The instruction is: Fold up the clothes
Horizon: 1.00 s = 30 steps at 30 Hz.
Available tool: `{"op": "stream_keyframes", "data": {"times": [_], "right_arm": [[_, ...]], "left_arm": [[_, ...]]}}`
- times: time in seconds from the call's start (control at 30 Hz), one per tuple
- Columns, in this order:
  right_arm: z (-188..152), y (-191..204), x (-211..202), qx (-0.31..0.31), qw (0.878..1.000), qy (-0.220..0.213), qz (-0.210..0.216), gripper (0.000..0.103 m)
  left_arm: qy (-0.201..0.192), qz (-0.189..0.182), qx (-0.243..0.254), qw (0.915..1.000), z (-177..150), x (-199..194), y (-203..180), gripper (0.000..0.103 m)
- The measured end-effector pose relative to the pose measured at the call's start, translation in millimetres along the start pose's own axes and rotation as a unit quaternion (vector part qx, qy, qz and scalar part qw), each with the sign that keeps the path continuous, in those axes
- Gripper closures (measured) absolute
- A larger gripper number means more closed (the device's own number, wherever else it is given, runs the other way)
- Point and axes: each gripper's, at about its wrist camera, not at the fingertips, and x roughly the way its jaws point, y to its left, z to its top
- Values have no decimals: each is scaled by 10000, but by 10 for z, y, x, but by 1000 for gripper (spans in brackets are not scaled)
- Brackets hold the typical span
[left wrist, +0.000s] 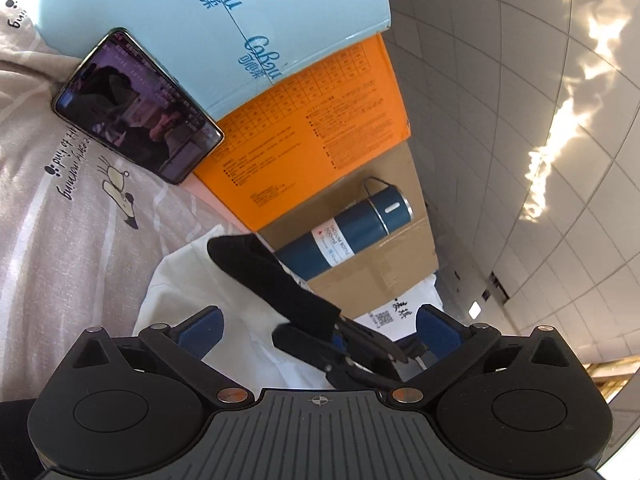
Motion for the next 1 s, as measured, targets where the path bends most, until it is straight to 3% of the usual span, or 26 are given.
{"op": "stream_keyframes", "data": {"times": [0.13, 0.17, 0.2, 0.27, 0.3, 0.33, 0.63, 0.73, 0.8, 0.87, 0.93, 1.0], "right_arm": [[-19, 171, -24, -389, 9987, 158, 281, 89], [-24, 219, -44, -483, 9981, 185, 337, 89], [-30, 259, -64, -569, 9974, 209, 393, 89], [-57, 349, -122, -753, 9956, 283, 483, 89], [-73, 392, -147, -839, 9947, 334, 498, 89], [-88, 423, -170, -905, 9940, 386, 485, 89], [-220, 681, -586, -1242, 9907, 485, 270, 89], [-290, 736, -733, -1049, 9923, 597, 290, 87], [-334, 736, -816, -767, 9940, 718, 304, 77], [-377, 736, -899, -483, 9948, 837, 318, 46], [-404, 713, -992, -185, 9955, 892, 251, 39], [-372, 610, -1123, 161, 9972, 719, -100, 33]], "left_arm": [[-288, 186, -216, 9992, 41, -66, 64, 2], [-299, 277, -221, 9989, 51, -68, 75, 4], [-260, 395, -189, 9987, 57, -52, 76, 13], [-102, 704, -20, 9975, 53, 6, 60, 49], [-11, 875, 70, 9961, 37, 17, 54, 82], [76, 1040, 160, 9944, 19, 27, 45, 93], [216, 1339, 968, 9860, -461, -202, -516, 93], [382, 1512, 1082, 9818, -693, -247, -581, 93], [537, 1729, 1083, 9775, -806, -229, -550, 93], [673, 2039, 1168, 9697, -868, -185, -504, 93], [747, 2078, 1201, 9679, -893, -165, -483, 93], [744, 2078, 1276, 9670, -911, -168, -493, 93]]}}
